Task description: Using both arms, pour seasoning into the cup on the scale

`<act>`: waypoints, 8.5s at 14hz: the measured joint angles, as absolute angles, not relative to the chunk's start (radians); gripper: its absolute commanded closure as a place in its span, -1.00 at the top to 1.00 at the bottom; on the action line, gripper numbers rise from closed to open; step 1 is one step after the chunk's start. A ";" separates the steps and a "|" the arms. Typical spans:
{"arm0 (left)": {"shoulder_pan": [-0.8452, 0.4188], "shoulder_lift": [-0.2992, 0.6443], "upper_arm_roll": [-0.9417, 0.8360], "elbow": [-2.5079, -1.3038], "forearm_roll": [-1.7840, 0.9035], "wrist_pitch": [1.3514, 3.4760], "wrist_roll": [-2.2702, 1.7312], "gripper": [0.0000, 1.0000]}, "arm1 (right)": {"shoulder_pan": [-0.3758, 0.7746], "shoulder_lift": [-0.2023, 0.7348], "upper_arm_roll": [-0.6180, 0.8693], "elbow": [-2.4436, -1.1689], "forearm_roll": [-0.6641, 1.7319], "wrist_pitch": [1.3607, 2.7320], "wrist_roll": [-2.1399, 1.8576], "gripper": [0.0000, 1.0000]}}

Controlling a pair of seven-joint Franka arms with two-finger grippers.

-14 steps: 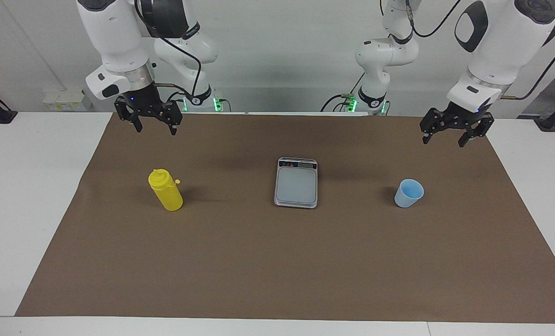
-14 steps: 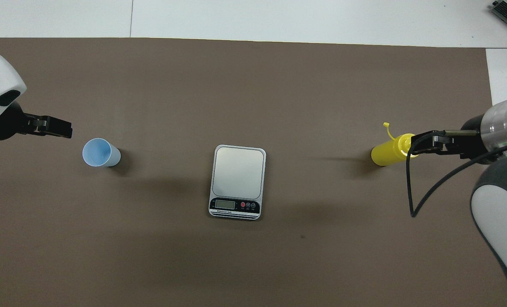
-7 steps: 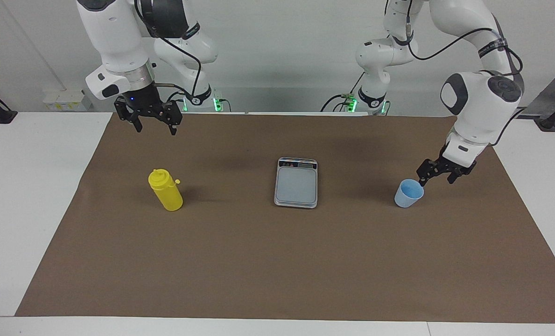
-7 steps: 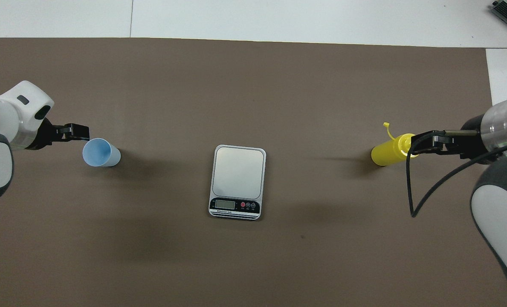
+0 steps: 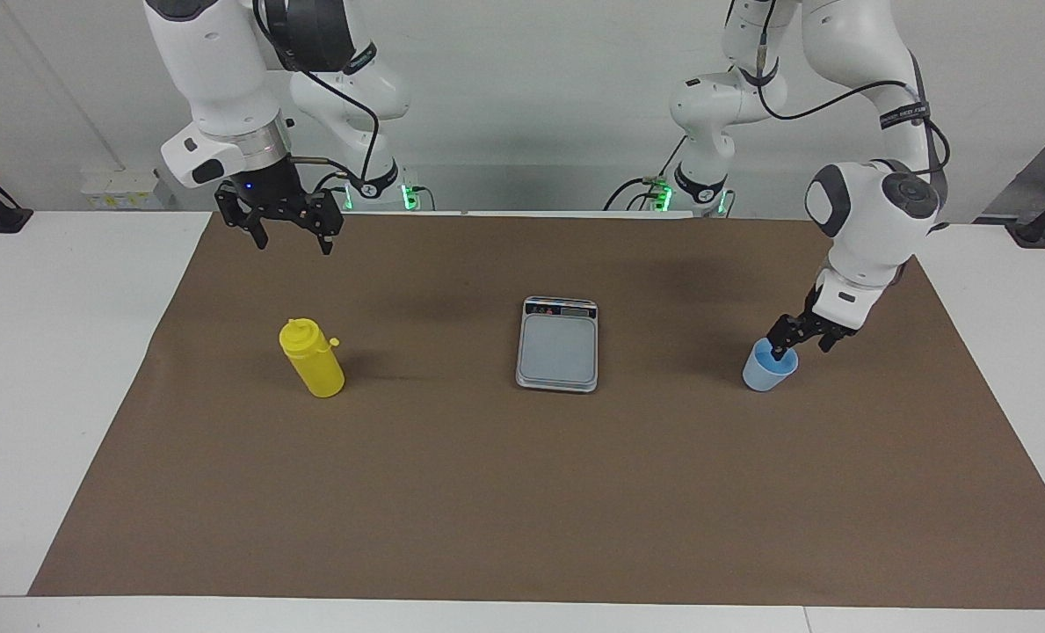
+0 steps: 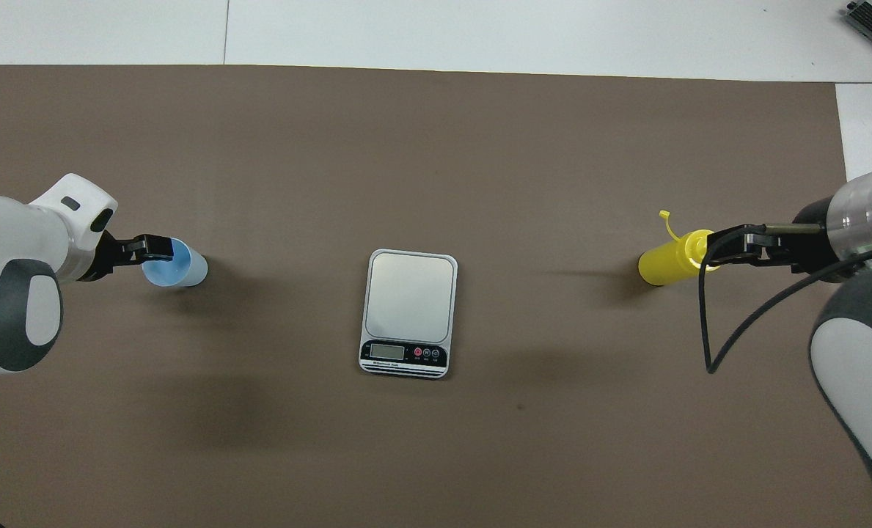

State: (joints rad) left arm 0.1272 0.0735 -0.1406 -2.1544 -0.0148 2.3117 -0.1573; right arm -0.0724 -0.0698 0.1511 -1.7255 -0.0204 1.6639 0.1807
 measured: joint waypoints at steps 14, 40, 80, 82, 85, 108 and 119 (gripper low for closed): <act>0.112 0.139 -0.159 -2.023 -0.018 2.236 -0.168 -1.00 | -0.072 -0.070 0.151 -1.726 -0.020 1.664 0.181 1.00; -0.464 0.228 -0.174 -1.939 -0.019 2.287 -0.588 -0.36 | -0.072 -0.070 0.151 -1.726 -0.020 1.664 0.181 1.00; 0.102 0.008 -0.143 -1.598 -0.034 1.634 0.113 1.00 | -0.104 -0.070 0.150 -1.726 -0.020 1.663 0.181 1.00; 0.101 0.008 -0.147 -1.594 -0.034 1.633 0.113 1.00 | -0.101 -0.070 0.153 -1.726 -0.018 1.674 0.204 1.00; 0.100 0.009 -0.158 -1.594 -0.030 1.622 0.114 1.00 | -0.102 -0.069 0.152 -1.726 -0.002 1.726 0.325 1.00; 0.100 0.008 -0.159 -1.597 -0.022 1.603 0.131 1.00 | -0.355 0.444 0.140 -1.477 0.366 1.713 0.850 1.00; 0.100 0.005 -0.158 -1.597 0.015 1.596 0.134 1.00 | -0.377 0.475 0.141 -1.682 0.552 1.739 0.821 1.00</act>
